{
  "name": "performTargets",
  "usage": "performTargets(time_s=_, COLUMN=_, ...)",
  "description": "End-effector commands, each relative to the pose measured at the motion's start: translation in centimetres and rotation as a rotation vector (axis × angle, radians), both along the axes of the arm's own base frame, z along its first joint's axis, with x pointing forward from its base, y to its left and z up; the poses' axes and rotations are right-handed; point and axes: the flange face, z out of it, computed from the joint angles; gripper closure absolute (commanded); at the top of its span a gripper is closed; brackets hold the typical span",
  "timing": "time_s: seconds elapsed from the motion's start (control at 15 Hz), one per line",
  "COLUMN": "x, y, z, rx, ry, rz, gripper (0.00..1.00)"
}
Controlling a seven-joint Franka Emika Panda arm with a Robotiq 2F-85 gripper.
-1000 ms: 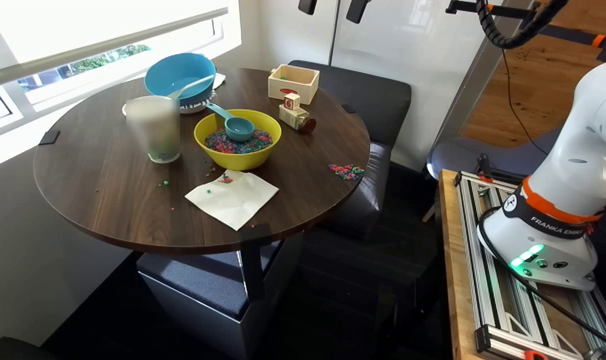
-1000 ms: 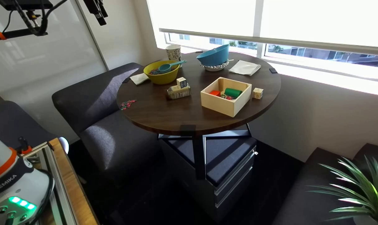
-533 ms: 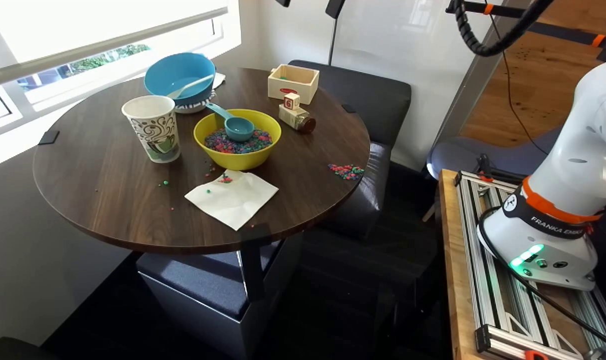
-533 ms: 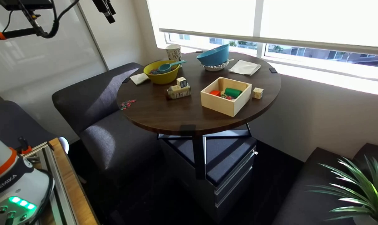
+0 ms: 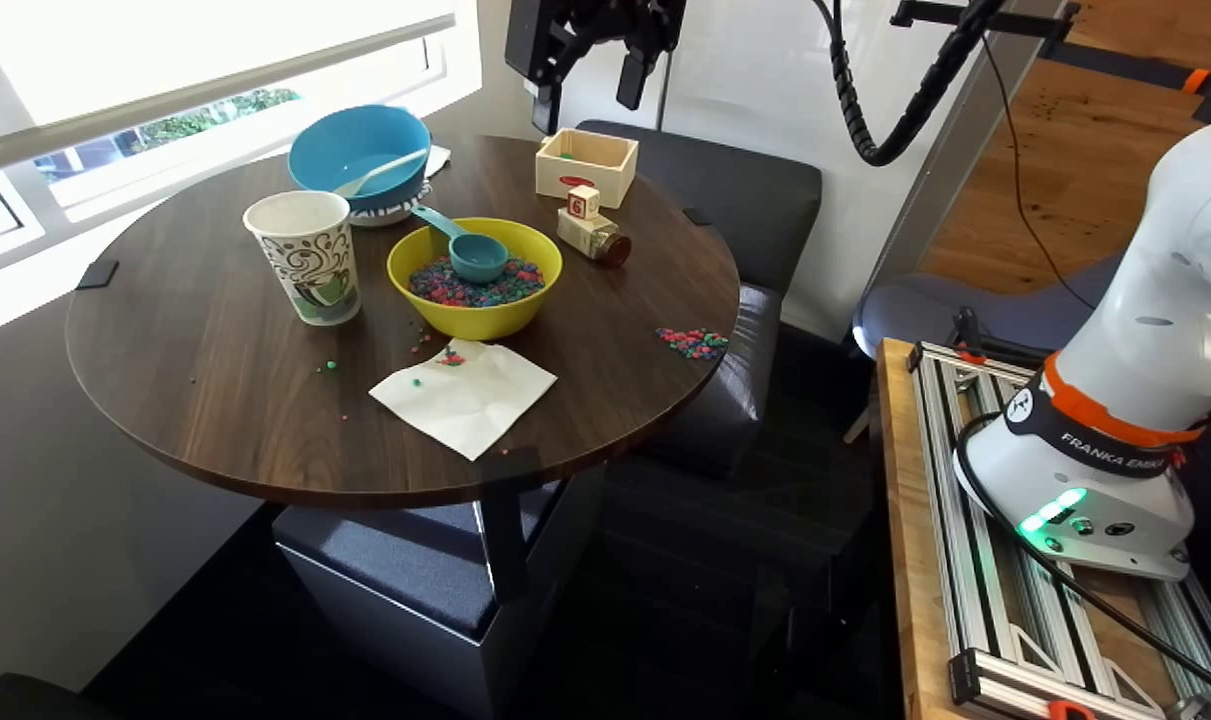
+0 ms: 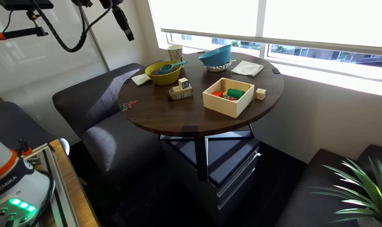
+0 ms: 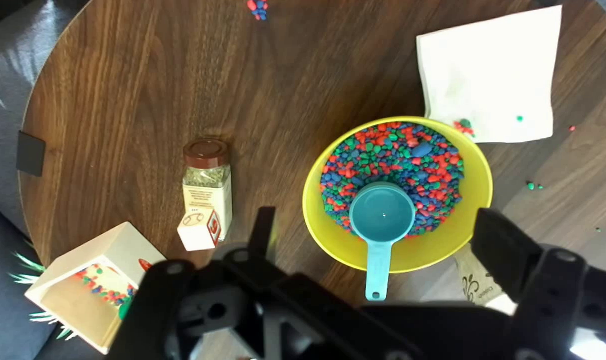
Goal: Put the blue measuring cup in the box
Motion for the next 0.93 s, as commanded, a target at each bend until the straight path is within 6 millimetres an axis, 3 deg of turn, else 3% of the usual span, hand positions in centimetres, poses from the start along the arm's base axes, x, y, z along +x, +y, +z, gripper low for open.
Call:
performTargets(time_s=0.0, x=0.0, y=0.0, z=0.2, rx=0.000, ry=-0.002, rz=0.000, gripper=0.00)
performTargets(time_s=0.07, x=-0.1, y=0.0, z=0.5, rx=0.001, ry=-0.008, rz=0.001, gripper=0.00)
performTargets(time_s=0.53, x=5.4, y=-1.3, z=-8.7, rx=0.036, ry=0.096, rz=0.125, gripper=0.00)
performTargets(time_s=0.87, x=8.8, y=-0.4, z=-12.6, rx=0.082, ry=0.152, rz=0.216, gripper=0.00)
